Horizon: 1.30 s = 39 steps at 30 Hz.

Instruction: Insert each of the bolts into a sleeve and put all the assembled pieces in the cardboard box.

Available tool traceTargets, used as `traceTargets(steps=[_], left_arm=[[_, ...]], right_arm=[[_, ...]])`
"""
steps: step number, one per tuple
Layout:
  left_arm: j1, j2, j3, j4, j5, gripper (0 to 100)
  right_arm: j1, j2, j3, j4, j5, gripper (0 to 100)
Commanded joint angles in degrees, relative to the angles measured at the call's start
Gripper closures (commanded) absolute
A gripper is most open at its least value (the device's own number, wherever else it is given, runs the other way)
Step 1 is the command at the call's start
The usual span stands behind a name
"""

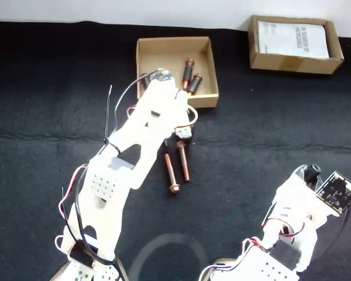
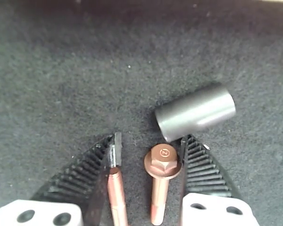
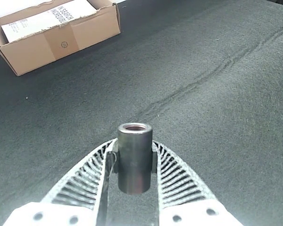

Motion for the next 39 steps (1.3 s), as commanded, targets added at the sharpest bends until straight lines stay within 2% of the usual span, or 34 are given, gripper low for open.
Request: traceTargets(steps=[1, 6, 17, 23, 31, 36, 39], left_arm=[[-0.22, -0.04, -0.84, 0.09, -0.35, 79], [-0.13, -0.22, -1.45, 1.14, -0.44, 79], [7.34, -2.42, -12.44, 15.82, -0.53, 79], [7.69, -2.15, -12.44, 16.79, -0.44, 79], [3.82, -1.89, -12.35, 16.44, -0.44, 79], [4.09, 1.71, -8.40, 16.35, -0.26, 79], [4.18, 6.29, -6.46, 15.91, -0.26, 85]], right_arm=[[0.57, -0.75, 5.67, -1.45, -0.35, 99.2], [0.31, -0.75, 5.76, -1.45, -0.35, 99.2], [0.31, -0.75, 5.58, -1.45, -0.18, 99.2], [0.66, -0.75, 5.58, -1.45, 0.00, 99.2], [0.66, -0.75, 5.58, -1.45, 0.00, 99.2], [0.66, -0.75, 5.58, -1.45, 0.00, 99.2], [0.66, -0.75, 5.58, -1.45, -0.09, 99.2]])
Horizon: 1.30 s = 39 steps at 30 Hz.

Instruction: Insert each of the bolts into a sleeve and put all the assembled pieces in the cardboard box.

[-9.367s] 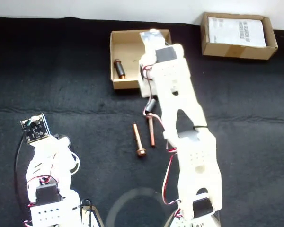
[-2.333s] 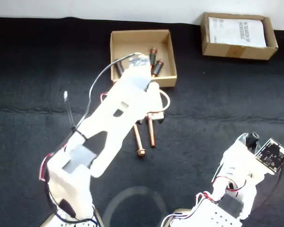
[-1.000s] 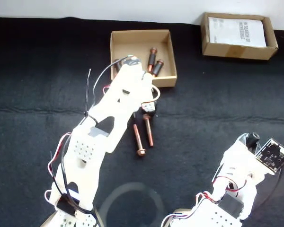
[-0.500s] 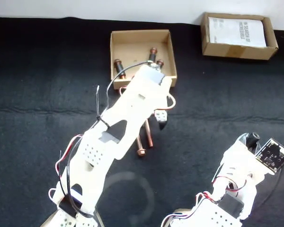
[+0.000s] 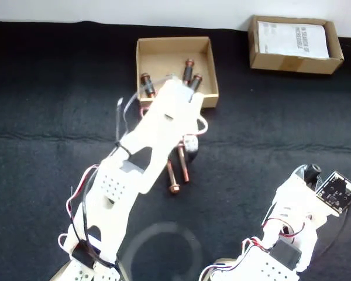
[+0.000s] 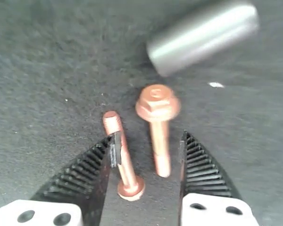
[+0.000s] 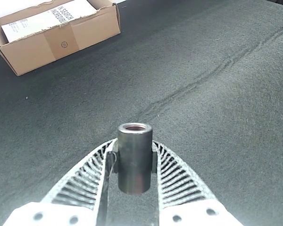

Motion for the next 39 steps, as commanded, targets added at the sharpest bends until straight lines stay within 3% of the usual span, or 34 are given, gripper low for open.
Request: traceTargets(steps=[1, 4, 13, 18, 29, 34, 39], left_arm=[[-0.57, 4.26, 1.10, -0.79, 0.35, 88], [-0.40, 6.81, -0.84, -0.35, 0.44, 100], [-0.40, 6.73, -8.48, -0.35, 0.09, 99], [-1.36, 6.55, -19.74, 2.64, 0.00, 99], [-1.71, -15.78, -25.19, 2.64, -0.88, 99], [-1.71, -25.27, -25.10, 2.73, -12.22, 99], [-1.71, -34.07, -25.10, 2.81, -18.29, 99]], right_arm=[[0.66, -0.75, 5.58, -1.45, -0.09, 99.2], [0.66, -0.75, 5.58, -1.45, 0.00, 99.2], [0.48, -0.75, 5.58, -1.45, 0.00, 99.2], [-1.19, -0.75, 6.02, -9.89, 0.00, 99.2], [-20.09, -0.75, 6.29, -14.99, -0.26, 99.2], [-30.55, -0.75, 6.29, -14.99, -0.35, 99.2], [-40.31, -0.75, 6.29, -14.81, -0.09, 99.2]])
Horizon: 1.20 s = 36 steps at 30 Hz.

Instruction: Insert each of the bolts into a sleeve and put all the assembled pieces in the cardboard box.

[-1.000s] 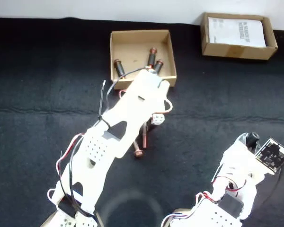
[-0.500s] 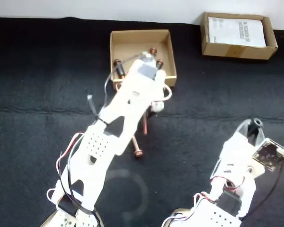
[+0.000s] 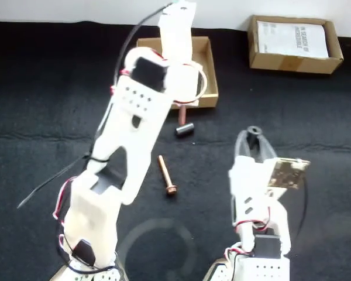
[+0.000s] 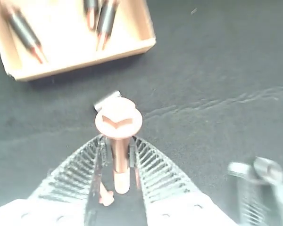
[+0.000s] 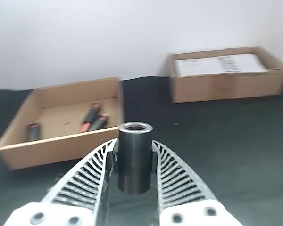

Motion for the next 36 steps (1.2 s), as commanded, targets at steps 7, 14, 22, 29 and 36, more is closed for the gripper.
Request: traceTargets(steps=[7, 14, 22, 29, 36], left_arm=[[-0.57, -19.38, 1.36, 0.18, -13.10, 99], [-0.13, -38.11, 25.27, -0.09, -22.24, 99], [2.77, -52.44, 53.14, -13.36, -22.07, 99], [3.12, -59.82, 72.57, -41.85, -22.07, 99], [5.14, -65.45, 88.22, -63.65, -22.07, 99]], right_arm=[[-12.18, -0.13, 7.60, -0.66, -0.09, 99.2], [-14.46, -0.13, 7.60, -0.66, -0.09, 99.2], [-15.34, -0.13, 7.60, -0.66, -0.09, 99.2], [-15.34, -0.13, 7.60, -0.66, -0.09, 99.2], [-14.99, -0.31, 7.60, -0.66, -0.09, 99.2]])
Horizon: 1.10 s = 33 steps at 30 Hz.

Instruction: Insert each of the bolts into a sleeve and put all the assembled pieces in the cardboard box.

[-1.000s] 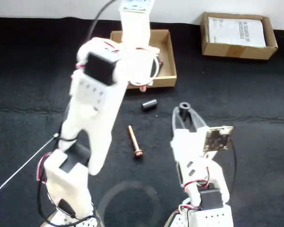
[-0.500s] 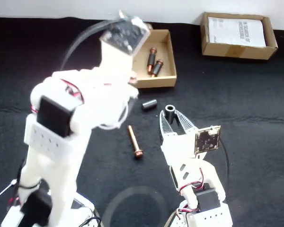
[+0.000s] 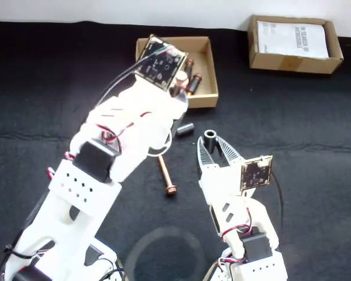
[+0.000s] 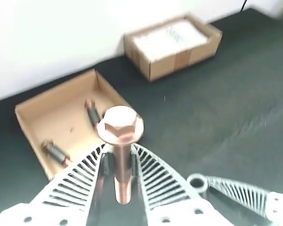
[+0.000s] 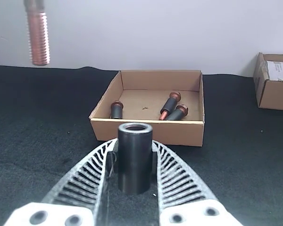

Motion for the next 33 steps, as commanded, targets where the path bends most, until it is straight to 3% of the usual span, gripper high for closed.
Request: traceTargets(steps=[1, 10, 13, 19, 33], left_arm=[[2.77, -4.00, 4.88, -9.05, -0.35, 99], [10.07, -4.53, 14.81, -23.03, -0.26, 99], [11.82, -4.53, 16.13, -23.47, 0.62, 99], [11.65, -4.53, 16.75, -23.30, 8.97, 99], [11.56, -4.53, 22.37, -23.56, 9.32, 99]], right_arm=[[-0.13, -0.40, 7.60, -0.66, -0.09, 99.2], [-0.04, -0.57, 7.60, -0.66, -0.09, 99.2], [-0.04, -0.57, 7.60, -0.66, -0.09, 99.2], [-0.04, -0.66, 7.60, -0.75, -0.09, 99.2], [5.05, -0.66, 7.52, -0.92, -0.09, 99.2]])
